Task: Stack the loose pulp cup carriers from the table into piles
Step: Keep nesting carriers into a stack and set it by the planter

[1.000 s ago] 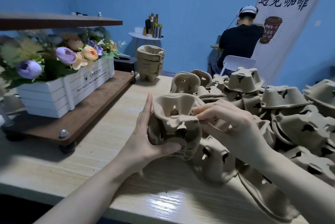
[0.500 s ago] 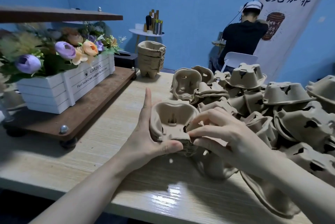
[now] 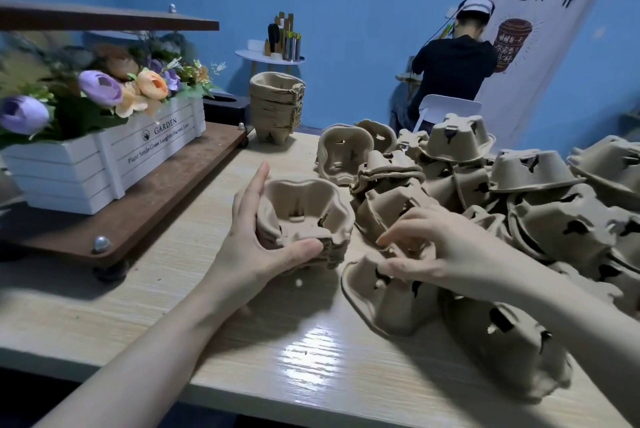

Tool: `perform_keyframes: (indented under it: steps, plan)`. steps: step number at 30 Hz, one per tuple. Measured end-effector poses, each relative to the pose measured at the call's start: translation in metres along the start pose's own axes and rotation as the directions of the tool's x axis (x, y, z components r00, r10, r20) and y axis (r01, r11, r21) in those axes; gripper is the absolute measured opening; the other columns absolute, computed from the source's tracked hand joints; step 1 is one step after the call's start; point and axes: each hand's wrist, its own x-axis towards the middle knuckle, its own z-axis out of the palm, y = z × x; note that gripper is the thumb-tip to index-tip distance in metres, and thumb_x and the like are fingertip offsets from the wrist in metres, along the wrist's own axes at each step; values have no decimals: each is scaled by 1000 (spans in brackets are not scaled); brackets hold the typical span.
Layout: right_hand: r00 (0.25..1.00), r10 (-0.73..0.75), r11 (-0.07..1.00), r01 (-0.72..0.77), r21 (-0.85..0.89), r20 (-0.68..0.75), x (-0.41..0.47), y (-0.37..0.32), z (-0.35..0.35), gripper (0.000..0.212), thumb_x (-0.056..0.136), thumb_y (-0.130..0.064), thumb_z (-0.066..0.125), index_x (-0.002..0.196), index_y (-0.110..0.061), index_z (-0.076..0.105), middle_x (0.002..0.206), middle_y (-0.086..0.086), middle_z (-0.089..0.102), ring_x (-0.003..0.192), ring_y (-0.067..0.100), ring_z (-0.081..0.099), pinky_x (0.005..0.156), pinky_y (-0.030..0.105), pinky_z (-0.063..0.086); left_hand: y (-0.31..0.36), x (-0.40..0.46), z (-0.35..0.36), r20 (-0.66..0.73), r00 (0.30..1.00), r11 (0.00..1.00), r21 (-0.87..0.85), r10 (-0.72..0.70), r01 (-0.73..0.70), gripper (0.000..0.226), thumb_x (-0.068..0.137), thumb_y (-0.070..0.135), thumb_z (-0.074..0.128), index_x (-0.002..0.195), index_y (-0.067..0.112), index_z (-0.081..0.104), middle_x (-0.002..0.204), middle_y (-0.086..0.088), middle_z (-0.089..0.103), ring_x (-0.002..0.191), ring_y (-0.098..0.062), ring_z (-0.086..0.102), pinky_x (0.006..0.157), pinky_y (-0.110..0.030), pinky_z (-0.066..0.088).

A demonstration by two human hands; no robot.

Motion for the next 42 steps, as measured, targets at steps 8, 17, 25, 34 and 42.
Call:
perform_keyframes:
  steps: [8, 17, 25, 34, 42]
  plan:
    - [979, 146, 981, -125, -149, 139, 5, -18, 5, 39, 80, -59, 58, 111, -36, 64, 101, -14, 60, 96, 10, 57, 87, 33, 48, 3, 0, 1, -8, 999, 998, 28, 53, -53, 104, 52, 56, 75, 145, 41, 31, 132, 28, 37, 111, 31, 40, 86, 7, 31]
    - [982, 177, 977, -168, 129, -66, -6, -16, -10, 16, 67, -42, 58, 80, -34, 62, 79, -12, 60, 76, 7, 57, 73, 28, 49, 3, 0, 1, -8, 998, 998, 32, 59, -58, 105, 52, 57, 74, 146, 42, 29, 130, 30, 36, 112, 32, 39, 87, 7, 30]
    - [891, 183, 883, 37, 468, -415, -8, -13, -30, 20, 79, -15, 72, 96, -25, 68, 113, -6, 62, 90, 14, 63, 84, 33, 54, 1, 0, 1, 3, 998, 998, 15, 57, -57, 103, 52, 56, 77, 143, 51, 29, 133, 32, 37, 119, 24, 41, 92, 3, 33]
    - [710, -218, 973, 214, -90, -670, 32, -38, -11, 24, 80, -18, 64, 102, -13, 71, 132, 14, 53, 106, 19, 54, 96, 43, 47, 7, -4, 5, 70, 992, 994, 23, 108, -110, 99, 64, 31, 80, 145, 50, 26, 121, 9, 41, 91, 26, 46, 80, 3, 37]
    - [737, -422, 888, 220, -403, -529, 52, -54, 3, 32, 79, -10, 64, 110, -12, 68, 136, 17, 51, 115, 32, 49, 93, 46, 39, -3, -4, 4, 81, 990, 993, -39, 118, -115, 111, 60, 50, 81, 139, 73, 7, 135, 36, 32, 127, 6, 49, 103, -21, 44]
